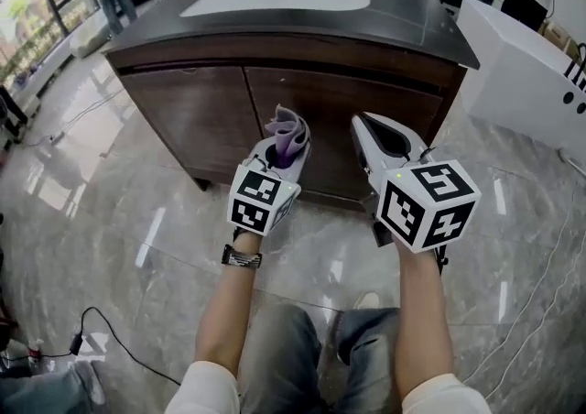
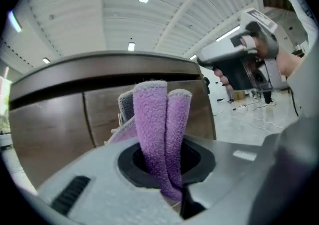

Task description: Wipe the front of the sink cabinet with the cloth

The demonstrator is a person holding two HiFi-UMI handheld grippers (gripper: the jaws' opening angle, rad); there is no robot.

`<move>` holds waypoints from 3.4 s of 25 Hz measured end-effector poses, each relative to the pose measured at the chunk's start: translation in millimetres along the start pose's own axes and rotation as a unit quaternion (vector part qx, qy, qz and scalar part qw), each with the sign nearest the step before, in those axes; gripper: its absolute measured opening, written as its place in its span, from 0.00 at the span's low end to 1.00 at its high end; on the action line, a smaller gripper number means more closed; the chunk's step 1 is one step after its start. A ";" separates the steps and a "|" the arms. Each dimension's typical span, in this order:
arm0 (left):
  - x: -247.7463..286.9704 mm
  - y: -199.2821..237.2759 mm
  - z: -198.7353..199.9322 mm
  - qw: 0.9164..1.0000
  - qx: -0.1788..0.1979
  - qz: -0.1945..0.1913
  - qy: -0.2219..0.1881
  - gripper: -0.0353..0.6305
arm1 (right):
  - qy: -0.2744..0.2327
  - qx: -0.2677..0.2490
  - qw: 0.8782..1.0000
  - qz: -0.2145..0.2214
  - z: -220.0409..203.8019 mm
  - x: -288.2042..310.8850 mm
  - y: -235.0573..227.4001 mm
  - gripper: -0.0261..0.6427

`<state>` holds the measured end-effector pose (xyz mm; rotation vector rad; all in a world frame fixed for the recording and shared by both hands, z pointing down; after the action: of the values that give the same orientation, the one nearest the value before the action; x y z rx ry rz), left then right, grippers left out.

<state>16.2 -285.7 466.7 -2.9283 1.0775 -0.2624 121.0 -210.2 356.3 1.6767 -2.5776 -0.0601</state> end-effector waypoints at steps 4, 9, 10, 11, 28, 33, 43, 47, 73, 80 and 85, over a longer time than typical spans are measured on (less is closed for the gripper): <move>-32.8 51.3 36.1 0.999 0.012 0.050 -0.010 0.13 | 0.002 -0.003 1.000 0.025 -2.2 27.2 18.8 0.05; -37.8 106.5 82.0 0.996 -0.002 0.081 -0.039 0.13 | -0.008 0.027 0.995 0.094 2.0 56.3 36.9 0.05; -35.2 112.4 85.8 0.996 0.002 0.086 -0.038 0.13 | -0.005 0.022 0.995 0.097 -0.7 61.8 37.1 0.05; -32.5 117.0 87.0 0.995 0.009 0.092 -0.032 0.13 | 0.001 0.014 0.995 0.097 -3.5 67.7 36.9 0.05; 4.4 134.5 -76.6 0.993 -0.046 0.098 0.056 0.13 | 0.018 0.006 0.989 0.144 -22.4 127.8 64.8 0.05; 15.4 135.2 -134.9 0.988 -0.042 0.124 0.078 0.13 | 0.014 0.017 0.989 0.147 -23.6 139.9 67.5 0.05; 37.8 139.9 -268.9 0.980 -0.057 0.134 0.139 0.13 | 0.016 0.013 0.987 0.158 -26.9 152.4 73.4 0.05; 45.9 139.8 -319.5 0.971 -0.102 0.138 0.169 0.13 | 0.024 -0.006 0.985 0.169 -30.4 151.3 80.3 0.05; -49.6 188.0 64.9 0.989 0.027 0.140 -0.029 0.13 | 0.029 -0.020 0.988 0.149 -16.7 124.3 87.9 0.05; -48.0 211.2 0.9 0.984 -0.069 0.158 -0.047 0.13 | 0.023 -0.009 0.988 0.155 -12.4 125.5 91.9 0.05; -39.9 215.7 -54.4 0.979 -0.108 0.171 -0.031 0.13 | 0.029 -0.011 0.986 0.161 -16.6 134.0 98.9 0.05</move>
<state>-161.1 -422.0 499.7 -2.8296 1.6642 -0.0504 -22.0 -292.6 384.3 1.2147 -2.7542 -0.0225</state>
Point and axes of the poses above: the fingertips, and each gripper's own axes: x forward along the fingers, y to its left, z out of its top, the point moved 4 cm from there along -x, backward along the fingers, and after that the axes turned 8 degrees about -x, right-handed, at the moved point
